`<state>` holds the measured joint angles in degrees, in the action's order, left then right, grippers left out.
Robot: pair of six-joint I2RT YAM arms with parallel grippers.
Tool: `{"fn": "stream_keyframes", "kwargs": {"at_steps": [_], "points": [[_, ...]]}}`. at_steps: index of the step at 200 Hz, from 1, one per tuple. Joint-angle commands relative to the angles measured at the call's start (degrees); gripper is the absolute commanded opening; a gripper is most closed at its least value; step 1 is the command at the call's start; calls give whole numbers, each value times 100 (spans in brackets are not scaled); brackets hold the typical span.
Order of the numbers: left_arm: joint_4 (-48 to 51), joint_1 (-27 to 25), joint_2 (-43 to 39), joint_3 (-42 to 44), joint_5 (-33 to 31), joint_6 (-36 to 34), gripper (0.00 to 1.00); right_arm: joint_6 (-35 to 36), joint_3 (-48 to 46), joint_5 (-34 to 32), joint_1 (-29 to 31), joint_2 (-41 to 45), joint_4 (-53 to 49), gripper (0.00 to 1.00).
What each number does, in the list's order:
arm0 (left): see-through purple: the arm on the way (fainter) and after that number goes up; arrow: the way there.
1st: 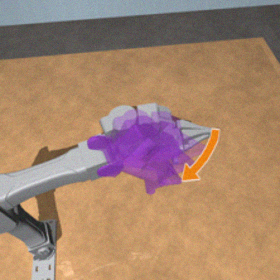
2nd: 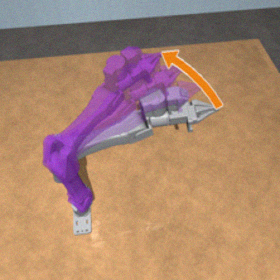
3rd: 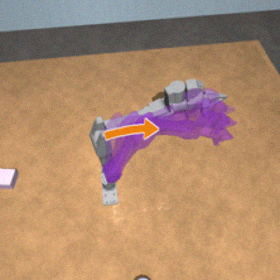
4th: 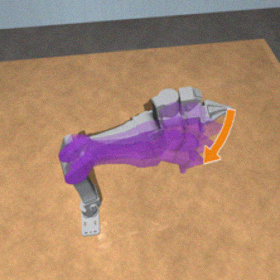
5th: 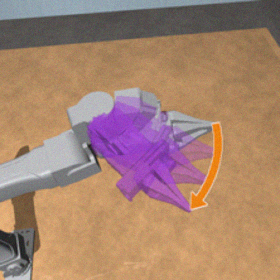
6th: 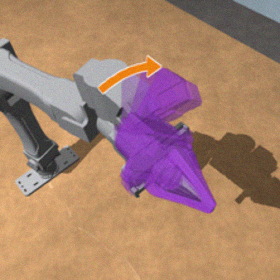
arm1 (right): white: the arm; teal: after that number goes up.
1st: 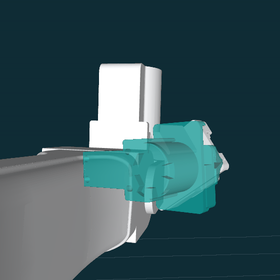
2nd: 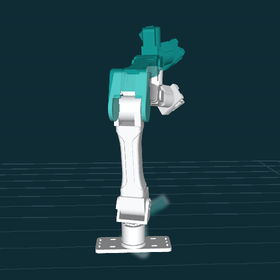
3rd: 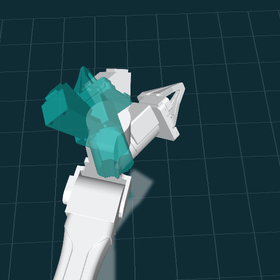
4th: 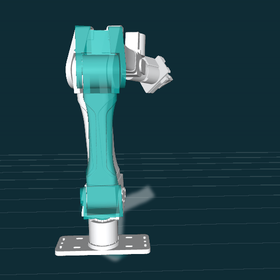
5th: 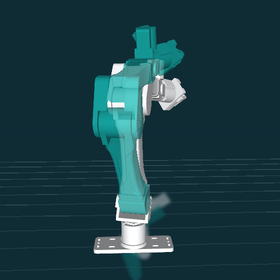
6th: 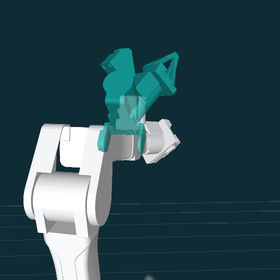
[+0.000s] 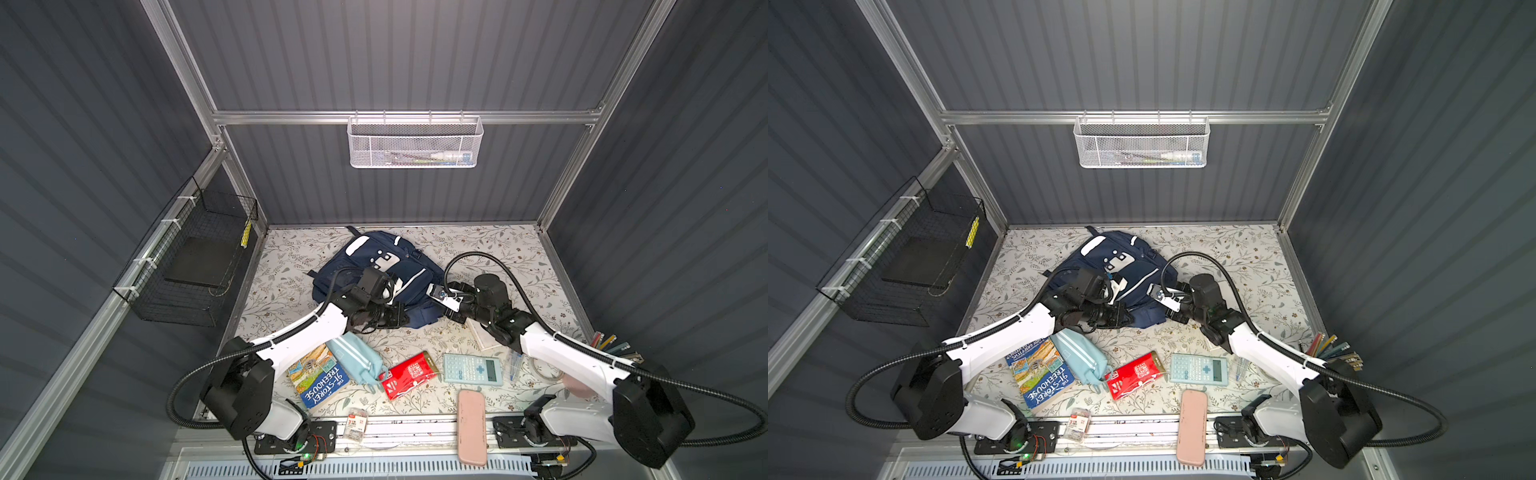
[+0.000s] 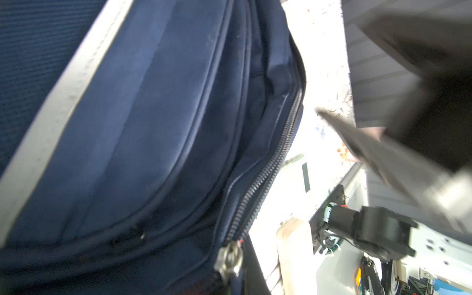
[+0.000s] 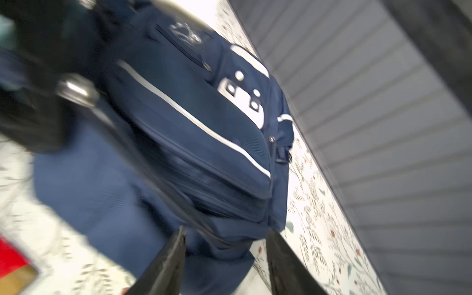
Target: Pack the student bag
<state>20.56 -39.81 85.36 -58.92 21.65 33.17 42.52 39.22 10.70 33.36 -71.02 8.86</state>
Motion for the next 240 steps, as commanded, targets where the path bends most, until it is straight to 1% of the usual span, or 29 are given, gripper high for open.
{"fn": "stream_keyframes", "kwargs": {"at_steps": [1, 21, 39, 64, 79, 97, 112, 121, 124, 127, 130, 134, 138, 146, 162, 178, 206, 214, 216, 220, 228, 237, 240], "points": [[-358, 35, 169, -422, 51, 91, 0, 97, -125, -71, 346, -151, -290, 54], [-315, 35, 141, -435, 29, 58, 0, 153, 71, 29, 388, -542, -217, 54], [-214, 39, 49, -427, -10, 18, 0, 311, 200, 53, 384, -996, 39, 54], [-96, 35, -44, -296, -7, -21, 0, 323, 429, 7, 361, -1436, 404, 54], [-233, 35, -16, -83, 86, 39, 0, 181, 474, 51, 375, -1475, 623, 54], [-332, 36, 13, 34, 134, 125, 0, 36, 306, 195, 356, -1347, 982, 56], [-671, 35, -50, 91, 399, 300, 0, 105, 384, 258, 365, -1519, 897, 55], [-600, 37, -70, -10, 397, 272, 0, 260, 556, 255, 380, -1722, 565, 49], [-547, 36, -72, -59, 387, 250, 0, 295, 629, 237, 383, -1780, 431, 44], [-508, 35, -70, -99, 389, 217, 0, 315, 684, 220, 382, -1844, 318, 36], [-458, 35, -79, -134, 392, 202, 0, 326, 742, 188, 375, -1893, 208, 24], [-424, 35, -86, -161, 375, 165, 0, 336, 805, 136, 374, -1953, 85, 12], [-382, 43, -97, -190, 327, 136, 0, 363, 843, 76, 358, -1994, -29, 5], [-283, 64, -115, -230, 219, 67, 0, 397, 807, -51, 330, -2003, -67, 0], [-206, 183, -74, -175, 194, -4, 0, 426, 564, -25, 218, -1828, 128, 0], [-92, 423, -61, -33, 187, -78, 0, 441, 393, -80, 133, -1663, 231, 0], [248, 966, -216, 239, -228, -295, 0, 416, 218, -358, -95, -1559, 304, 0], [262, 1037, -266, 316, -232, -320, 0, 383, 156, -394, -182, -1534, 362, 0], [260, 1048, -270, 327, -374, -320, 0, 372, 143, -404, -201, -1530, 386, 0], [244, 1061, -278, 357, -422, -320, 0, 357, 124, -399, -227, -1510, 406, 0], [153, 1063, -262, 395, -324, -324, 0, 417, 128, -253, -257, -1419, 326, 0], [-112, 1051, -219, 456, 168, -202, 0, 436, 150, 14, -241, -1278, 354, 0], [-212, 1049, -201, 478, 301, -148, 0, 421, 162, 119, -235, -1222, 382, 5]]}}
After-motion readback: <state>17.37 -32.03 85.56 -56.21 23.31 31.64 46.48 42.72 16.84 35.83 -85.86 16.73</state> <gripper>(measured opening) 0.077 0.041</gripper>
